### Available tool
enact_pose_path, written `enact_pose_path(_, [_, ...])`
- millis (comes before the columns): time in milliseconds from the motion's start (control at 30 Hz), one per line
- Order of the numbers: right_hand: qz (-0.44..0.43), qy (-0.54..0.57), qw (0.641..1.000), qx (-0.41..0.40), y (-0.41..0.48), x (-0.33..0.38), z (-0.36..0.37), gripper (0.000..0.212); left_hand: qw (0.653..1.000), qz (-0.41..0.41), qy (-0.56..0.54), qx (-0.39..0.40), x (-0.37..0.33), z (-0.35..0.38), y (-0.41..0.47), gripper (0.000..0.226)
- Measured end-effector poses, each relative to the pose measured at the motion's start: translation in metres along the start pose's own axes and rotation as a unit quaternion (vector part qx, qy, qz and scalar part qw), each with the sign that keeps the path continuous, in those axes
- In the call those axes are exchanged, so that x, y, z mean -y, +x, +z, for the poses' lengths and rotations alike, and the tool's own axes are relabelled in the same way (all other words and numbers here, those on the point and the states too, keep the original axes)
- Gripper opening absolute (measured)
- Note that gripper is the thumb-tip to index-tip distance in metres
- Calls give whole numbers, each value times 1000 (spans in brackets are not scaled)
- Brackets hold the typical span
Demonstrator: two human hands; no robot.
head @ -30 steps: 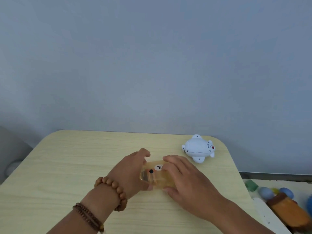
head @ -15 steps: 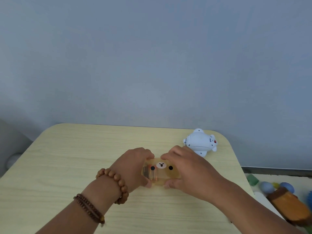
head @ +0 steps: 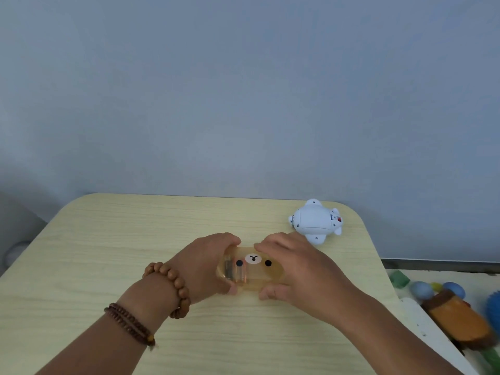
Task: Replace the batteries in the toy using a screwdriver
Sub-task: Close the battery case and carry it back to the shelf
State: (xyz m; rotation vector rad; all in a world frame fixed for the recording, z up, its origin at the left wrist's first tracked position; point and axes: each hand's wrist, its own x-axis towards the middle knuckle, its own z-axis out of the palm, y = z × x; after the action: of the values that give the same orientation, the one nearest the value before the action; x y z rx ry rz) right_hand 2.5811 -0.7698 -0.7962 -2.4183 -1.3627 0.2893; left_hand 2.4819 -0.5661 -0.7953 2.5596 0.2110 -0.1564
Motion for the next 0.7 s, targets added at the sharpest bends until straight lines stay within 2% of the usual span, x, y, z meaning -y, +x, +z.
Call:
enact_pose_path(67, [35, 59, 997, -19, -14, -8, -7, 84, 1000, -1, -6, 17, 2, 0, -4, 87])
enact_pose_path(200, [136, 58, 967, -207, -62, -37, -17, 69, 999, -10, 9, 41, 6, 5, -6, 105])
enact_pose_path(233, [177, 43, 959, -219, -75, -40, -14, 73, 999, -10, 23, 39, 5, 7, -4, 105])
enact_pose_path(333, [280, -33, 943, -179, -109, -45, 18, 83, 999, -5, 53, 13, 1, 14, 1, 87])
enact_pose_path(367, [290, -60, 939, -176, -117, -46, 29, 79, 999, -10, 50, 6, -1, 15, 1, 80])
enact_pose_path(467, [272, -73, 925, -256, -126, -41, 45, 58, 1000, -15, 24, -13, -5, 18, -4, 70])
enact_pose_path(533, [260, -97, 913, -299, -128, -40, 48, 58, 1000, -13, 12, -24, -6, 18, -7, 68])
enact_pose_path(667, [315, -61, 902, -287, -126, -24, 41, 12, 999, -5, 5, -43, -6, 10, -14, 67])
enact_pose_path(700, [338, -24, 893, -295, -123, -19, 34, 17, 999, -5, 1, -48, -6, 5, -16, 67])
